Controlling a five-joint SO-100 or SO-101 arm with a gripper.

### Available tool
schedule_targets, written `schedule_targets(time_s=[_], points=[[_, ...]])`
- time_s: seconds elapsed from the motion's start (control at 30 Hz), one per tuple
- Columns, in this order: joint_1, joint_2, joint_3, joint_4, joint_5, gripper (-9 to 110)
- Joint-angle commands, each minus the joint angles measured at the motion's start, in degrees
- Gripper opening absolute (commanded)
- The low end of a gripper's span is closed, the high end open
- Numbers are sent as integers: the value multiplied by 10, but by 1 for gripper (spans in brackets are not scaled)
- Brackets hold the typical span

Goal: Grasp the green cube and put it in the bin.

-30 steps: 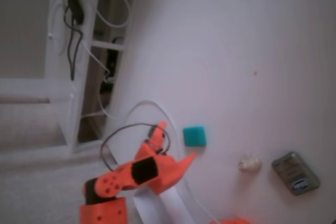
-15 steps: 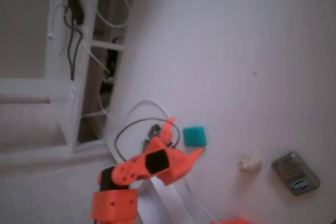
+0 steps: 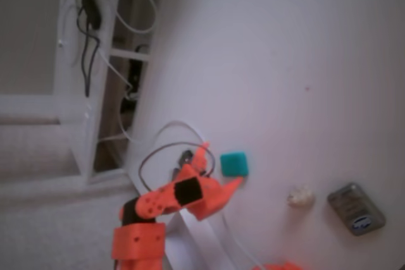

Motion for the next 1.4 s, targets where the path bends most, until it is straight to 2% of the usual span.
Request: schedule_targets(time_s=[0.0,0.37,0.73,1.2,1.37], points=[[4,-4,-22,-46,29,45],[-32,4,-37,59,127,44],[-40,-26,-38,25,183,43],[-55,-48,-25,23,312,43],[-67,-69,-25,19,312,43]])
